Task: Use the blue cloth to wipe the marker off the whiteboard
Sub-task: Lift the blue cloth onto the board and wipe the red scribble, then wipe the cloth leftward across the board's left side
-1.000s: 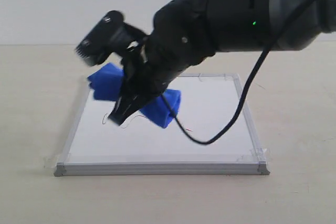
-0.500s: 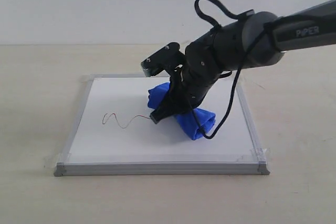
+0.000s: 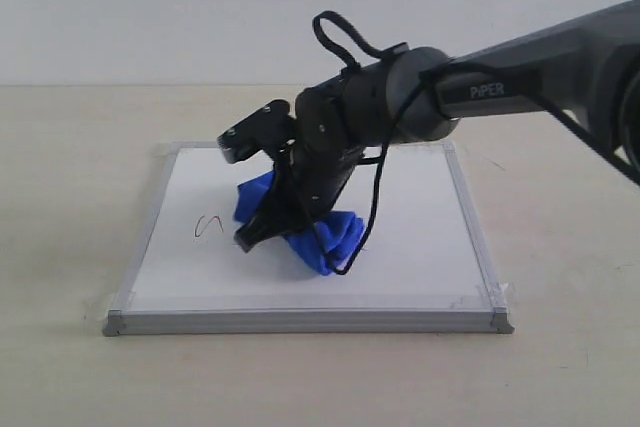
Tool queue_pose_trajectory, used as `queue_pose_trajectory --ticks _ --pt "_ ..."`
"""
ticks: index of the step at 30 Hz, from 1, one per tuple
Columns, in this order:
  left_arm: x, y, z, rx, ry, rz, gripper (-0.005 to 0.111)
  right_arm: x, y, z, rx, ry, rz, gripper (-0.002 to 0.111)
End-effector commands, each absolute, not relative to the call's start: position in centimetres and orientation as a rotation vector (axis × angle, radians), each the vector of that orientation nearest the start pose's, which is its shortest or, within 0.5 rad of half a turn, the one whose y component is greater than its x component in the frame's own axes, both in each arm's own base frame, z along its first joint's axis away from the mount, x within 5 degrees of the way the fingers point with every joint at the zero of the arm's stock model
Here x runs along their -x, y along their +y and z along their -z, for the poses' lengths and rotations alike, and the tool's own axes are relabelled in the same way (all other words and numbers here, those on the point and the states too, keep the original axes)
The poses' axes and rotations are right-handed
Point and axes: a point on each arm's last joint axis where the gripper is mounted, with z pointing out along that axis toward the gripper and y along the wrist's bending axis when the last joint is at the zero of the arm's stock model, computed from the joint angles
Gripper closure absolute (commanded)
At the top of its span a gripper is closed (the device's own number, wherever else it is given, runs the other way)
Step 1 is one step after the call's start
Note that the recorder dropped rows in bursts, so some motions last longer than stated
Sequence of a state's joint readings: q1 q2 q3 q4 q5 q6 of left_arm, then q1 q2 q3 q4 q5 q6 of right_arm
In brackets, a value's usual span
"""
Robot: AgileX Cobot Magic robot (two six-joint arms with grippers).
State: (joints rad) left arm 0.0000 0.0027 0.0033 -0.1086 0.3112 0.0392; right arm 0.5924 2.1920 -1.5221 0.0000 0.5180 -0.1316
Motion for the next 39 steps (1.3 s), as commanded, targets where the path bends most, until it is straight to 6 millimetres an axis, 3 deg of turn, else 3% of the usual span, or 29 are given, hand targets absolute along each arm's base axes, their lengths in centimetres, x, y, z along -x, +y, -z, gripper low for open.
queue_pose_trajectory --ticks 1,3,6,16,20,23,25,28,31,33,37,39 --pt "-5.4 -0.3 -18.6 0.032 1.788 0.077 0.102 -35.2 30.0 -13.3 1.093 2.517 -0.376 0.108" --pt "-5.4 -0.3 -18.6 0.032 1.788 0.077 0.102 -34.7 31.2 -14.0 1.16 2.481 -0.41 0.108" --pt "-5.4 -0.3 -18.6 0.032 1.788 0.077 0.102 -35.4 31.1 -14.6 1.148 2.446 -0.396 0.108" --pt "-5.4 -0.3 -18.6 0.032 1.788 0.077 0.102 -41.1 22.7 -11.9 0.857 2.596 -0.01 0.108" --pt "-5.4 -0.3 -18.6 0.032 1.788 0.077 0.102 -41.9 21.5 -12.0 0.771 2.596 0.057 0.108" --pt "-5.4 -0.3 -18.6 0.032 1.788 0.077 0.102 -40.8 23.5 -10.9 0.829 2.617 -0.052 0.108" --pt "-5.4 -0.3 -18.6 0.032 1.788 0.077 0.102 -38.8 26.8 -9.9 0.981 2.602 -0.207 0.108" --pt "-5.4 -0.3 -18.6 0.032 1.788 0.077 0.102 -36.2 31.2 -11.0 1.131 2.525 -0.419 0.108" --pt "-5.4 -0.3 -18.6 0.032 1.788 0.077 0.102 -36.0 32.8 -12.6 1.207 2.453 -0.465 0.108" --pt "-5.4 -0.3 -18.6 0.032 1.788 0.077 0.102 -37.7 31.3 -12.4 1.15 2.45 -0.362 0.108" --pt "-5.4 -0.3 -18.6 0.032 1.788 0.077 0.102 -42.1 25.1 -10.7 0.883 2.553 -0.004 0.108" --pt "-5.4 -0.3 -18.6 0.032 1.788 0.077 0.102 -43.0 23.6 -10.6 0.79 2.576 0.042 0.108"
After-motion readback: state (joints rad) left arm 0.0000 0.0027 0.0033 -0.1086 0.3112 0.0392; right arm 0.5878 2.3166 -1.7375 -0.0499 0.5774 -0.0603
